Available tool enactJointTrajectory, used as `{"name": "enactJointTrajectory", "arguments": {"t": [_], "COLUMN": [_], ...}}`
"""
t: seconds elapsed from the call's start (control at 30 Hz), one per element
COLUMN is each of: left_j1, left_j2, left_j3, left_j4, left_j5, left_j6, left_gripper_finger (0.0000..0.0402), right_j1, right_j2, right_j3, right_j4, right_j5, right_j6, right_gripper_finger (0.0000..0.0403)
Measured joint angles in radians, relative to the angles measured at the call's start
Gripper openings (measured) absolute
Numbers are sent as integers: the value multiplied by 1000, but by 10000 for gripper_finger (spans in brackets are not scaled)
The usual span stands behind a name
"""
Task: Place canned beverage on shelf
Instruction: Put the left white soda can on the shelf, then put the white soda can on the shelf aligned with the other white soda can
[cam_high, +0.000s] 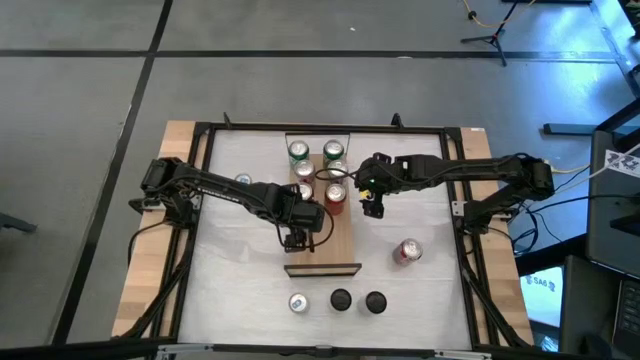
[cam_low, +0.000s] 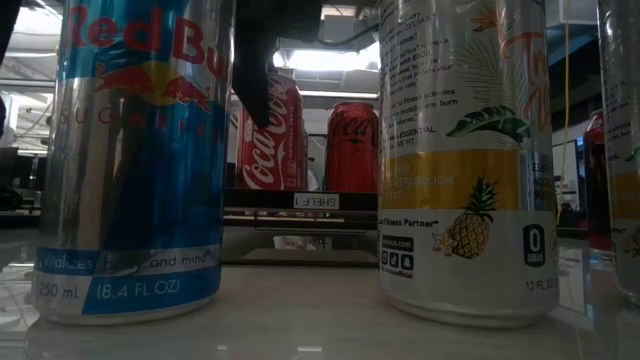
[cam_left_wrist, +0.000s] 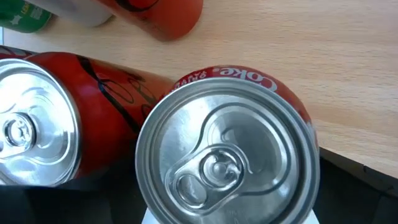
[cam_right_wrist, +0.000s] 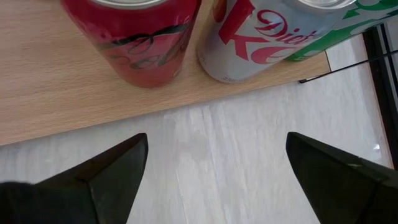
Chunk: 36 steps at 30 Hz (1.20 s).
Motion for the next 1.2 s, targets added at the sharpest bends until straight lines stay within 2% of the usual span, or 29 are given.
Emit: {"name": "enactJointTrajectory", "arguments": {"t": [0.17,0.53,0.8,1.0,1.2], "left_j1": [0,-3,-20,-53,-97], "left_j2": [0,-33,-84,-120,-164], "left_j3": [0,0,1,1,1], "left_j4": [1,-36,-70,-100,-130], "left_j5": [1,6,59,49,19], "left_j6": [-1,-54,-55,-55,-59], "left_gripper_finger": [356,352,352,352,352], "right_j1": [0,0,1,5,86], "right_j2": [0,-11,-14,-14,-14], "right_j3": [0,6,156,302,408], "right_j4": [0,-17,-198,-384,-494], "right_j5": [0,0,-4,-126,-251], "right_j6": [0,-1,-1,0,32], "right_gripper_finger": [379,379,379,379,379]}}
